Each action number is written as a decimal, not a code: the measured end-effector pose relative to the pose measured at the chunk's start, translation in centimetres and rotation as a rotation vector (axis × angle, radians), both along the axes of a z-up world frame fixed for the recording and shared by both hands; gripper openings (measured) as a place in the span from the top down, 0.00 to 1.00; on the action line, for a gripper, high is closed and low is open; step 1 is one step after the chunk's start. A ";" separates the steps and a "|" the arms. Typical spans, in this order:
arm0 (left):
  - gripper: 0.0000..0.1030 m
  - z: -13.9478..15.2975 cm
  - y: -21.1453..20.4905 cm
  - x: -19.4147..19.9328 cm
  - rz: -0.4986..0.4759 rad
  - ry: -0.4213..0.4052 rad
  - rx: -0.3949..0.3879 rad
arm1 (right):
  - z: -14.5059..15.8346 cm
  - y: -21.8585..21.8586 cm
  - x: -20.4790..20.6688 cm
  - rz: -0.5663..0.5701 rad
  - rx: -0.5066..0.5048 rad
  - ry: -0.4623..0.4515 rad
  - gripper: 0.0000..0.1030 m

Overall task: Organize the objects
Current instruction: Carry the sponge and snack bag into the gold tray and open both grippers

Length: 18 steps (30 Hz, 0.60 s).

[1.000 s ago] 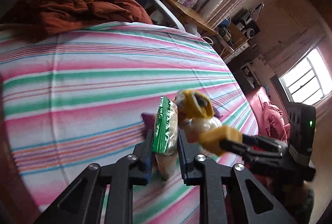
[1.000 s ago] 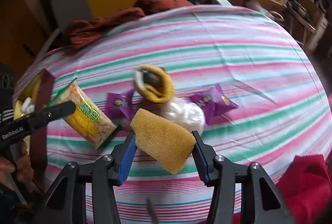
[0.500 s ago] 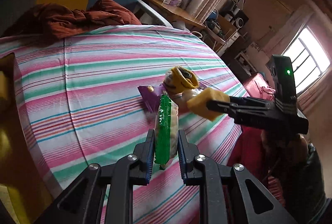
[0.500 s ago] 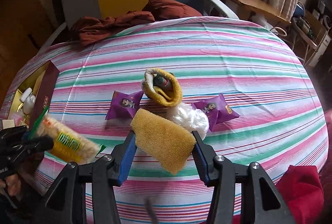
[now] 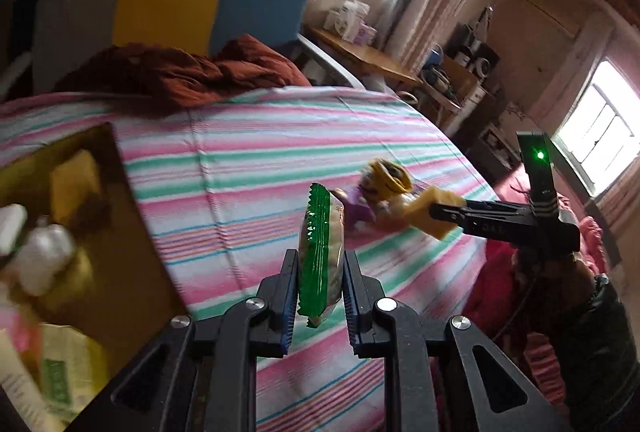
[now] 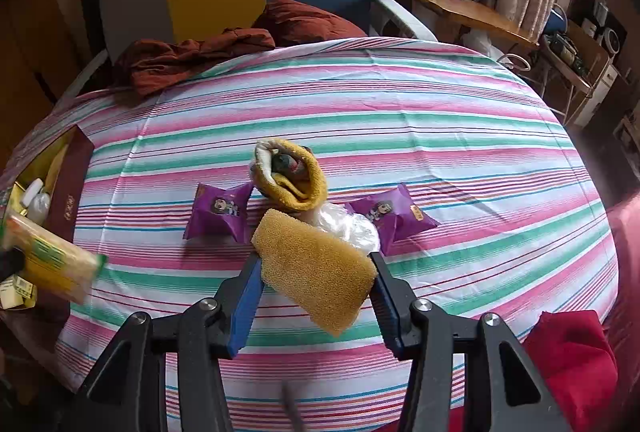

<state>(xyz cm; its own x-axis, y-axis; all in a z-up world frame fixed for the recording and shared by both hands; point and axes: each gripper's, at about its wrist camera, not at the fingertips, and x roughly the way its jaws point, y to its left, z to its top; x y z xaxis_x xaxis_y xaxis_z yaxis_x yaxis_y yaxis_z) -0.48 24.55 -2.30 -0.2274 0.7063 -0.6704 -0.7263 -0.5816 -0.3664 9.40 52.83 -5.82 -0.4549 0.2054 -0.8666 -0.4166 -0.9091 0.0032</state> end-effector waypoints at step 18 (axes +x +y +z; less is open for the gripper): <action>0.80 3.9 -8.5 -1.1 0.202 0.225 0.000 | 0.6 -4.6 -2.7 0.055 0.036 -0.015 0.50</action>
